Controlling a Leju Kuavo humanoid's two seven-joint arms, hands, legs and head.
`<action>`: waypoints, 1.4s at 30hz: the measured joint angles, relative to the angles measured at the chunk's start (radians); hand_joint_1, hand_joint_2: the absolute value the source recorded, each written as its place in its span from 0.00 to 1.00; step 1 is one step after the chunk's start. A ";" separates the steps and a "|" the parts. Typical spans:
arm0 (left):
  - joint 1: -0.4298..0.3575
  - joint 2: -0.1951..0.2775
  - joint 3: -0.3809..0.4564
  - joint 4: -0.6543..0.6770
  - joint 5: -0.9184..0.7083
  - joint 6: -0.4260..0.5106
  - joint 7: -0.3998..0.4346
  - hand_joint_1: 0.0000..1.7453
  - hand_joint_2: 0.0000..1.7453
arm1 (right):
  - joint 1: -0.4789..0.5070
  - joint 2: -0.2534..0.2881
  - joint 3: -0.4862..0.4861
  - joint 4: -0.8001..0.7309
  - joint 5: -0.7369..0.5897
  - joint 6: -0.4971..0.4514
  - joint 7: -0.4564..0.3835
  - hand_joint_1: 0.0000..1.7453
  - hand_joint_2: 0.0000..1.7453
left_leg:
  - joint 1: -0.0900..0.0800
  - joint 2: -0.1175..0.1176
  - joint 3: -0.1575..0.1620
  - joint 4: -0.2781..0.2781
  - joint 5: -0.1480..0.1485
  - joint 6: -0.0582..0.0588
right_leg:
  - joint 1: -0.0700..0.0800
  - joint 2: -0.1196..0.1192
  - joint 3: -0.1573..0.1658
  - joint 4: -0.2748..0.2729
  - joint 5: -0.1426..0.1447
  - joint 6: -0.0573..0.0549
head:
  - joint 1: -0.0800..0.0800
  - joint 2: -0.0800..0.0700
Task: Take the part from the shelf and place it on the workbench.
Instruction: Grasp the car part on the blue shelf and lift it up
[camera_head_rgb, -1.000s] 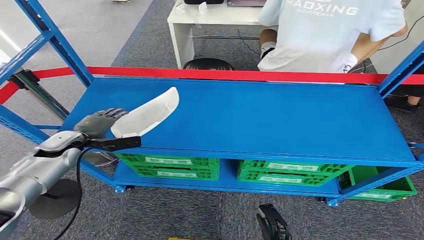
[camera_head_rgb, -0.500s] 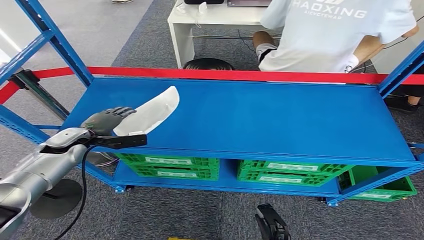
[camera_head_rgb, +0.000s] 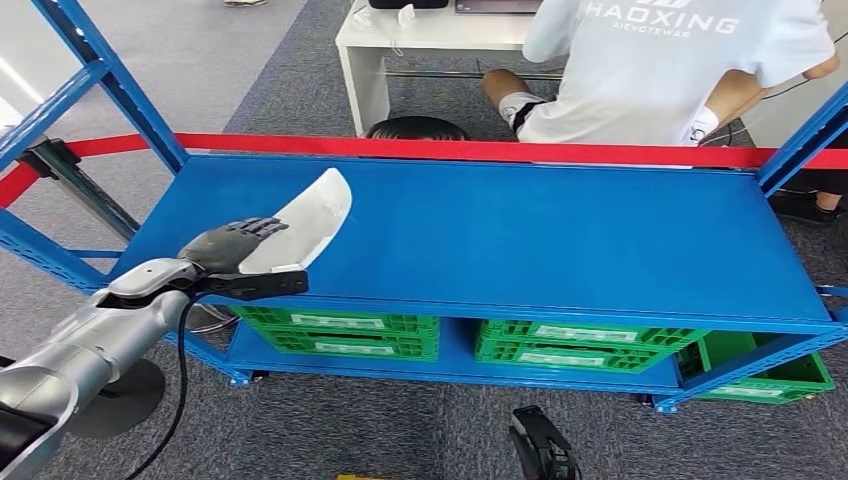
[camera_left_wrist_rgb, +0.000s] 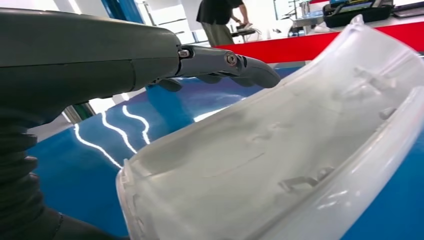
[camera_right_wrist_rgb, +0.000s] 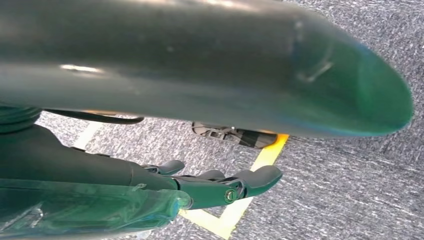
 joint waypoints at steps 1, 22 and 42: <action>0.000 -0.004 0.000 0.002 0.002 0.001 0.000 0.00 1.00 | -0.001 0.000 0.000 0.000 0.001 -0.001 0.000 0.00 0.00 | 0.000 0.000 0.000 0.000 0.000 0.000 | 0.000 0.000 0.000 0.000 0.000 0.000 | 0.000 0.000; 0.005 -0.072 -0.004 0.020 0.004 -0.004 -0.001 0.00 1.00 | -0.008 0.000 0.003 -0.001 0.007 -0.004 0.000 0.00 0.00 | 0.000 0.000 0.000 0.000 0.000 0.001 | -0.001 -0.001 0.000 0.000 0.000 0.000 | 0.000 0.000; 0.006 -0.091 -0.024 0.028 -0.008 -0.012 -0.001 0.87 1.00 | -0.008 0.000 0.006 -0.002 0.009 -0.006 0.002 0.00 0.00 | -0.001 0.000 -0.001 0.000 0.001 0.001 | -0.002 -0.001 0.000 0.000 0.001 0.001 | 0.000 0.000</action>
